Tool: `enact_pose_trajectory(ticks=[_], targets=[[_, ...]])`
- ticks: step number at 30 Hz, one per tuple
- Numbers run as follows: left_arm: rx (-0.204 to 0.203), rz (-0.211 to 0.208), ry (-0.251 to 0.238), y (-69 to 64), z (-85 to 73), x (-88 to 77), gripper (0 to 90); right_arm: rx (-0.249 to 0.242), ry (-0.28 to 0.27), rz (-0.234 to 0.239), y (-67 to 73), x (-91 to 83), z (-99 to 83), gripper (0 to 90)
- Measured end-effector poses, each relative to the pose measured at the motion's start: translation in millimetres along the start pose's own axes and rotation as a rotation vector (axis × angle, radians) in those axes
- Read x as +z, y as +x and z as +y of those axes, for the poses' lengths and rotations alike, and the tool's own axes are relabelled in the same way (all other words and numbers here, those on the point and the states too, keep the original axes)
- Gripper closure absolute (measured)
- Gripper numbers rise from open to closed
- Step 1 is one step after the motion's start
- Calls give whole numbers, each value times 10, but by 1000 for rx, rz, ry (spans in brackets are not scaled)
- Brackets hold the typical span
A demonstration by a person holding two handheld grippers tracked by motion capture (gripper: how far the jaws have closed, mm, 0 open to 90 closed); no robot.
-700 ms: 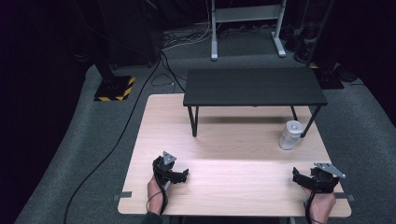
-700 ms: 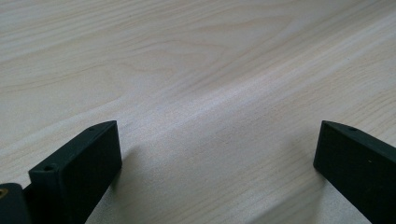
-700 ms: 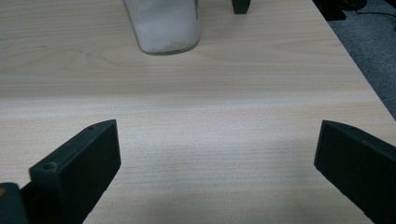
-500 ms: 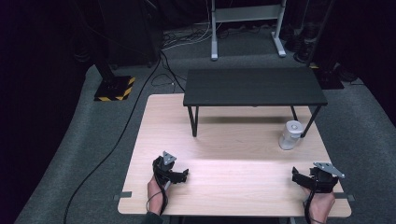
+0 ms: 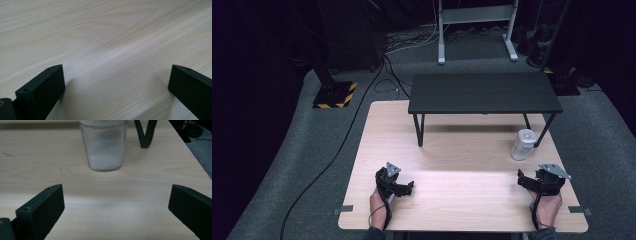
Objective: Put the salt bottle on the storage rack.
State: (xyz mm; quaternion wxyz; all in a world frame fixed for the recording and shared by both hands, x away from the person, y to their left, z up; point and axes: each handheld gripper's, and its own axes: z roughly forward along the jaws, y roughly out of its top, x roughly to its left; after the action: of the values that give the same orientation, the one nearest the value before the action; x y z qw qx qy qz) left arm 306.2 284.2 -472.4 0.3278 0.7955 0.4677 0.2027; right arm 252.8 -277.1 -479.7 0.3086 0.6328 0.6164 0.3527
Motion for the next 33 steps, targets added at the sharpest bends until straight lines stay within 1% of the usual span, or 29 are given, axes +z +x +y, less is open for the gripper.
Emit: enact_pose_trajectory(ticks=[5, 12, 16, 19, 24, 28, 31, 32, 33], targets=[[0, 0, 0, 1, 0, 0, 4, -20, -25, 2, 45, 99, 92, 0], [0, 0, 0, 1, 0, 0, 4, -28, -24, 17, 60, 298, 229, 0], [0, 0, 0, 1, 1, 0, 4, -36, -35, 20, 81, 392, 265, 0], [0, 0, 0, 1, 1, 0, 4, -36, -40, 17, 97, 455, 297, 0], [0, -1, 0, 2, 1, 1, 4, -29, -42, 28, 78, 555, 371, 0], [0, -1, 0, 2, 1, 1, 4, -37, -47, 35, 76, 617, 424, 0], [0, -1, 0, 2, 1, 1, 4, -29, -43, 32, 82, 663, 457, 0], [0, -1, 0, 2, 1, 1, 4, -24, -45, 32, 83, 678, 460, 7], [1, -1, 0, 3, 1, 1, 4, -21, -49, 33, 78, 689, 455, 101]])
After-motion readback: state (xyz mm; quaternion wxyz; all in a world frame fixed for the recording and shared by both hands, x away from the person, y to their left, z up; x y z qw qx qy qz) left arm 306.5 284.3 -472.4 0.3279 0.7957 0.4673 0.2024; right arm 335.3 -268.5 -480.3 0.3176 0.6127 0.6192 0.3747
